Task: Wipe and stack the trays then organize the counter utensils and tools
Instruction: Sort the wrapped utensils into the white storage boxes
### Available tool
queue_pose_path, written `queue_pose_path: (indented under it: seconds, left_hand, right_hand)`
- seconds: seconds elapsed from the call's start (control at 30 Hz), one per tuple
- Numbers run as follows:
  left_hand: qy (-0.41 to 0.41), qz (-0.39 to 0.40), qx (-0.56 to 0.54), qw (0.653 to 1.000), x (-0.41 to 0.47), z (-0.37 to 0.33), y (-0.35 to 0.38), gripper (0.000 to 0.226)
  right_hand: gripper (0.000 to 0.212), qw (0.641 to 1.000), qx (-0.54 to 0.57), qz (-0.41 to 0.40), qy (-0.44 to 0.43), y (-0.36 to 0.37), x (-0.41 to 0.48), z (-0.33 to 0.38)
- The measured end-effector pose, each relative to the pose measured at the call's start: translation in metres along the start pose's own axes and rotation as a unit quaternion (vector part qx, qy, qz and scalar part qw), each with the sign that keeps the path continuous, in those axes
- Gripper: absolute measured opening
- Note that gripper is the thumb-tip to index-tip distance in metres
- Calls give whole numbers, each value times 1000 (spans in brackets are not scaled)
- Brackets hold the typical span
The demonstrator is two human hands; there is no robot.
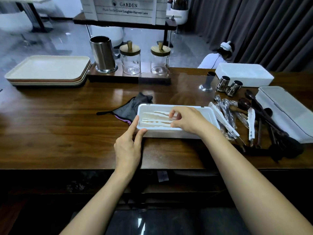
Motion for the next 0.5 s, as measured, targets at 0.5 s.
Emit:
queue_pose_path:
  seconds: [0.5]
  left_hand:
    - [-8,4,8,1000,-2,-6,0,48]
  right_hand:
    - [25,932,21,-304,196,-100,-89,-164]
Point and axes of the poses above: each hand's wrist, its own x-axis towards the middle knuckle, its own y-axis out of the palm, z = x × y, the point moved 6 cm from there along x, towards the middle knuckle, and after that the axes turned 8 degrees about y, right-handed, at the moved point
